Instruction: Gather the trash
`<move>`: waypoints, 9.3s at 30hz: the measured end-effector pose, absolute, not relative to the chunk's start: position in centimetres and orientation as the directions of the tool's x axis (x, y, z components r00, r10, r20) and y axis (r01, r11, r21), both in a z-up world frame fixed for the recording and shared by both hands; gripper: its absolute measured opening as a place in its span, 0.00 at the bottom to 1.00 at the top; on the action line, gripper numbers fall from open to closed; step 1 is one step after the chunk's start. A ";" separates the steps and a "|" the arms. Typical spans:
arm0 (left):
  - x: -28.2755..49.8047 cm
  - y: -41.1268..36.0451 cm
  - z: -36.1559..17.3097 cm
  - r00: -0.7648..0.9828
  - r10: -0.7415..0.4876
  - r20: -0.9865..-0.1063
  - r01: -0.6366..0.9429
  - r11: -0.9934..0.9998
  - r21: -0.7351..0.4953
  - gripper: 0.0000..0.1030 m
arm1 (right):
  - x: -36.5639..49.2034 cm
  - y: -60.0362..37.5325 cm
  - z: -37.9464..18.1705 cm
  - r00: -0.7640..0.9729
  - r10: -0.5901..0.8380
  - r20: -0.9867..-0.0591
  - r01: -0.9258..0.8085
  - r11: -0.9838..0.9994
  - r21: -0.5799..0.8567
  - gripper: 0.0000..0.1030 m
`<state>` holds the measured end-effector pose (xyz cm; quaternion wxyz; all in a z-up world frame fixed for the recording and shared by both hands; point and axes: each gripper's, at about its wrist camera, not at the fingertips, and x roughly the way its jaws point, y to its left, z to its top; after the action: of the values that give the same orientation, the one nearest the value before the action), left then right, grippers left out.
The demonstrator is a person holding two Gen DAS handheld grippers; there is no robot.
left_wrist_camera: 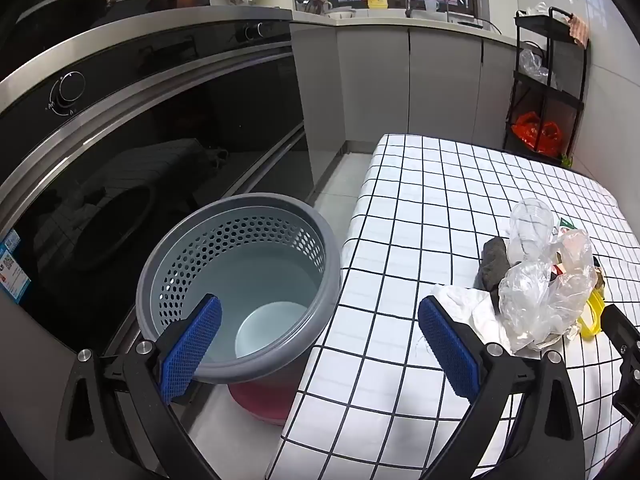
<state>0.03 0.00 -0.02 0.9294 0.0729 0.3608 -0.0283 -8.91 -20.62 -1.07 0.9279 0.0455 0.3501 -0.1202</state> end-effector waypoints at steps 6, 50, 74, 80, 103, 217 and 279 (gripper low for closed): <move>0.1 0.2 -0.2 0.738 -0.003 -0.675 0.108 0.988 0.113 0.94 | -8.9 -20.6 -1.0 0.725 -0.191 -0.662 0.256 0.967 0.000 0.92; -0.1 -0.1 0.2 0.748 0.002 -0.664 0.104 0.987 0.120 0.94 | -8.9 -20.7 -1.0 0.725 -0.194 -0.661 0.259 0.966 0.001 0.92; -0.2 -0.2 0.2 0.751 0.003 -0.660 0.105 0.987 0.124 0.94 | -8.9 -20.7 -1.0 0.723 -0.194 -0.662 0.259 0.966 0.000 0.92; -0.2 -0.2 0.2 0.751 0.003 -0.660 0.105 0.987 0.124 0.94 | -8.9 -20.6 -1.1 0.724 -0.193 -0.662 0.258 0.966 0.000 0.92; -0.1 -0.3 -0.2 0.743 0.001 -0.669 0.115 0.985 0.130 0.94 | -9.8 -22.7 -1.8 0.730 -0.119 -0.673 0.235 0.968 0.084 0.92; -0.6 -5.7 -2.8 0.639 -0.248 -0.728 0.360 0.933 -0.002 0.08 | -9.7 -29.1 -3.3 0.675 -0.016 -0.738 0.196 0.968 0.159 0.69; 10.3 16.6 -2.9 0.612 0.011 -0.791 -0.025 1.000 -0.005 0.34 | 10.6 -0.4 -5.3 0.559 0.340 -0.756 -0.296 0.934 0.201 0.76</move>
<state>10.30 16.55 -2.94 0.8978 -0.0078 0.4403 0.0098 10.65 -0.44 -5.31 0.8825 0.0252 0.4336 0.1803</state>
